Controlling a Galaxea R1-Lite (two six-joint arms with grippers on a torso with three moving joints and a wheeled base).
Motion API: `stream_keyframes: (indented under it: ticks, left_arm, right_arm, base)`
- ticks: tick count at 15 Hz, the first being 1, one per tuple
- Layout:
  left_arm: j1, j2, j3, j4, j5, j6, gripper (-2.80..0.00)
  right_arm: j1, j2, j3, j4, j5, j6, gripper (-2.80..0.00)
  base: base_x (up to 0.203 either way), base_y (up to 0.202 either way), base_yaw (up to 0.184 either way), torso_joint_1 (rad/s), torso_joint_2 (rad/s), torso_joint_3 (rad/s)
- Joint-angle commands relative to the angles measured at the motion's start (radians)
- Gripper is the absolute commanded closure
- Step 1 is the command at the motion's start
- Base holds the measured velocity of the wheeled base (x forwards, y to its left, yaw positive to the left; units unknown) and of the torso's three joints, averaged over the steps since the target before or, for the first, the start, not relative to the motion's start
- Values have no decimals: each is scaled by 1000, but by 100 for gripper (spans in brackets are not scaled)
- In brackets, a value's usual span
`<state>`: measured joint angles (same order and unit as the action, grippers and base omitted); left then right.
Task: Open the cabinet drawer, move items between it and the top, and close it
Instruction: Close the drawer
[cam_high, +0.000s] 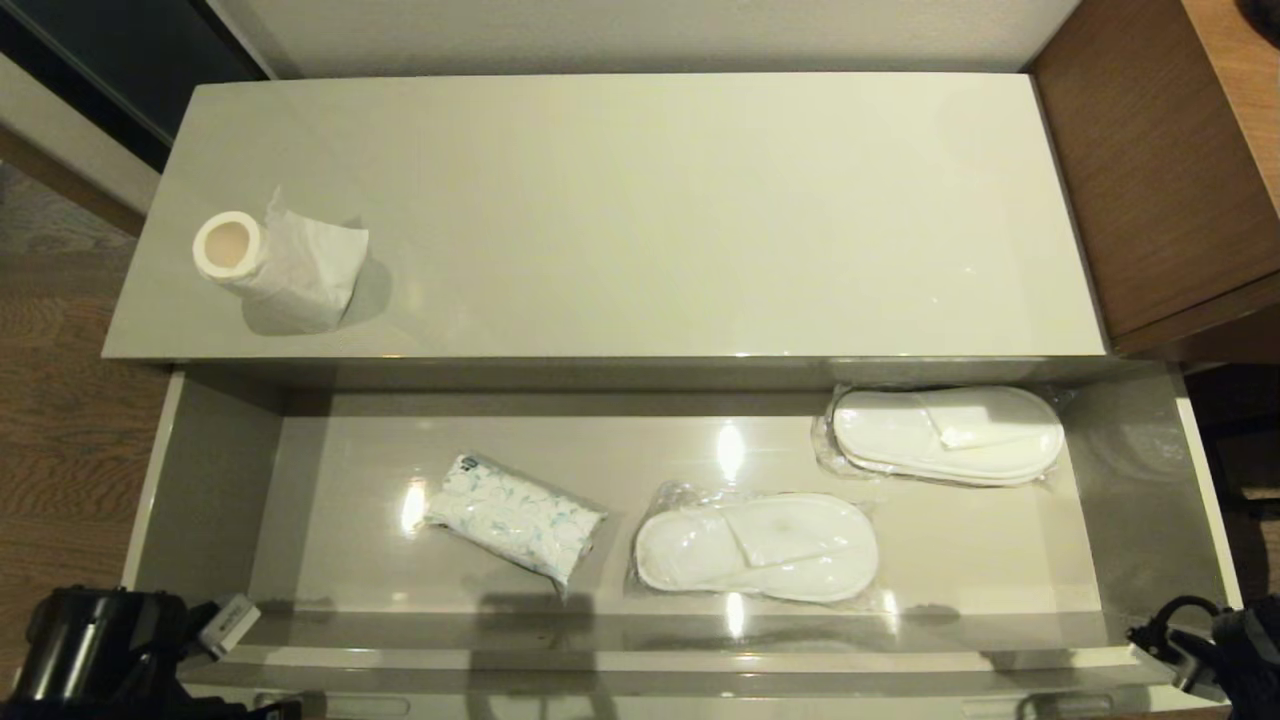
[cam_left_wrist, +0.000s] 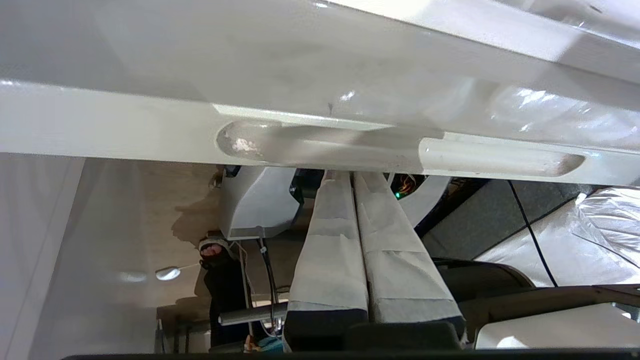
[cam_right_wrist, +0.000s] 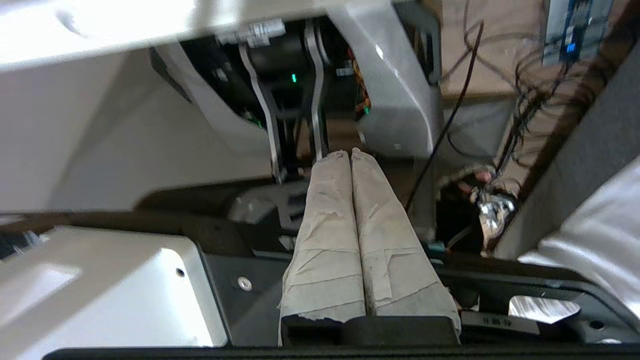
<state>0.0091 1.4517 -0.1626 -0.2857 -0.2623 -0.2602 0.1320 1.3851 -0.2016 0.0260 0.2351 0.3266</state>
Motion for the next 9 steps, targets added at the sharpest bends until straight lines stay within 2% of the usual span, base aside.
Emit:
stream_keyframes:
  ticks: [1, 3, 6, 8, 9]
  left_arm:
    - [0, -2, 0, -3, -2, -2, 0]
    - [0, 14, -4, -21, -1, -5, 0]
    - [0, 48, -8, -70, 0, -7, 0]
    - [1, 97, -12, -150, 1, -37, 0]
    - [0, 107, -11, -188, 2, -60, 0]
  right_arm:
    - [26, 58, 12, -8, 1, 4, 0]
    - [28, 91, 12, -25, 2, 7, 0]
    - [29, 164, 22, -143, -18, 18, 0]
    - [29, 267, 35, -288, -73, 39, 0]
    - [29, 297, 51, -424, -96, 51, 0]
  base:
    - [0, 0, 0, 0, 0, 0]
    - [0, 0, 0, 0, 0, 0]
    - [0, 0, 0, 0, 0, 0]
    - [0, 0, 0, 0, 0, 0]
    - [0, 0, 0, 0, 0, 0]
